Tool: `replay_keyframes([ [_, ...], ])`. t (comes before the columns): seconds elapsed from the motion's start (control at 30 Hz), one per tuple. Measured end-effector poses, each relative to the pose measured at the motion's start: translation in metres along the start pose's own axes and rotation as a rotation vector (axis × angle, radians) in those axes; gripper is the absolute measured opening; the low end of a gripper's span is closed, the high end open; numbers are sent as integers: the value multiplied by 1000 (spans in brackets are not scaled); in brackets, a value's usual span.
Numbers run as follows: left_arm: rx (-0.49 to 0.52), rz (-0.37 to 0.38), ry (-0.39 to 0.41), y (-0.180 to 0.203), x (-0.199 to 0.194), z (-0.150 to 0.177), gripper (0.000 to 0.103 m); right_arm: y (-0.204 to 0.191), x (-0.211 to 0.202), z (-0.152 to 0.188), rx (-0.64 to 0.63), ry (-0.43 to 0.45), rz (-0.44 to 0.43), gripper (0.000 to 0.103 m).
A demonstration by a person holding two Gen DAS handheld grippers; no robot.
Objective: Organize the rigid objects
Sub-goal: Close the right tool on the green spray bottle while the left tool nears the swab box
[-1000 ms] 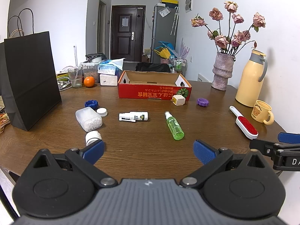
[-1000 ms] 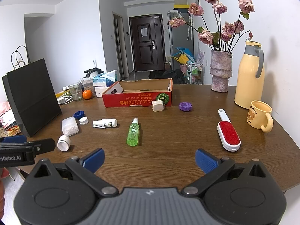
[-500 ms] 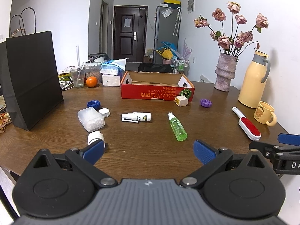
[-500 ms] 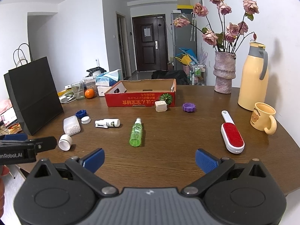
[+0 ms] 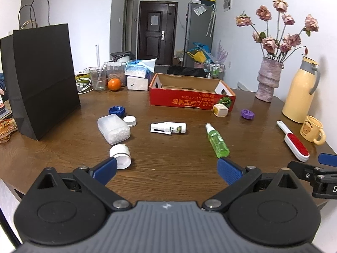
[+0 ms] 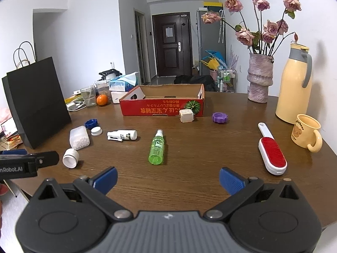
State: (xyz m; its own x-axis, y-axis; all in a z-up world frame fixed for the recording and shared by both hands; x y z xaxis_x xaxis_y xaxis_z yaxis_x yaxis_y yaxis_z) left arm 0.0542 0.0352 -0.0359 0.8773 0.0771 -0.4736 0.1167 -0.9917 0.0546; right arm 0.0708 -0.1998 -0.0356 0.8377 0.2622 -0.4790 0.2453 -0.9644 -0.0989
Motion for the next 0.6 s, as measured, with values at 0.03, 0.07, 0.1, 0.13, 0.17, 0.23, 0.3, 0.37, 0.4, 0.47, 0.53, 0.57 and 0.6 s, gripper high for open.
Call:
replay_keyframes([
  [0.03, -4, -4, -2, -2, 3, 0, 103, -2, 2, 0, -2, 0, 0, 103],
  [0.07, -8, -8, -4, -4, 5, 0, 103, -2, 6, 0, -5, -1, 0, 103],
  [0.1, -11, -13, -6, -6, 8, 0, 103, -3, 8, -1, -9, -2, -2, 103],
  [0.13, -15, -17, -9, -8, 10, 0, 103, -4, 11, -1, -12, -4, -5, 103],
  [0.17, -19, -21, -11, -10, 13, -1, 103, -4, 13, -1, -13, -4, -8, 103],
  [0.23, -29, -27, -18, -14, 18, -1, 103, -6, 19, -2, -11, 0, -19, 103],
  [0.3, -36, -30, -20, -18, 23, -1, 103, -6, 26, -3, 1, 5, -22, 103],
  [0.37, -40, -38, -23, -22, 28, -2, 103, -6, 33, -4, 11, 5, -25, 103],
  [0.4, -43, -38, -25, -24, 31, -1, 103, -7, 36, -4, 11, 4, -24, 103],
  [0.47, -51, -44, -32, -27, 36, -2, 103, -8, 43, -5, 5, 5, -19, 103],
  [0.53, -58, -48, -42, -31, 43, -2, 103, -10, 50, -6, 3, 5, -22, 103],
  [0.57, -60, -50, -44, -33, 45, -2, 103, -10, 53, -6, 5, 4, -25, 103],
  [0.6, -62, -53, -47, -35, 49, -2, 103, -11, 57, -7, 4, 3, -28, 103],
])
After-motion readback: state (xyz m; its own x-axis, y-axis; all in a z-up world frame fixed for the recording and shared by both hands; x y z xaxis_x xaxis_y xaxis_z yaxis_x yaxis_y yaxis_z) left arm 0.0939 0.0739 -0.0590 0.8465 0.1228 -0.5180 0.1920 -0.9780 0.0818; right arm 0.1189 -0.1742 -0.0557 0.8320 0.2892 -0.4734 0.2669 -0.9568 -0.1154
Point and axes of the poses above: each gripper's, at about its wrist camera, not at the fingertips, and x roughly the way its jaws point, y to its right, z to its underside, the point moved 3 cm from there along x, roughly the way its jaws point, and after that the axes turned 4 degrees about y, right-handed, at the moved point
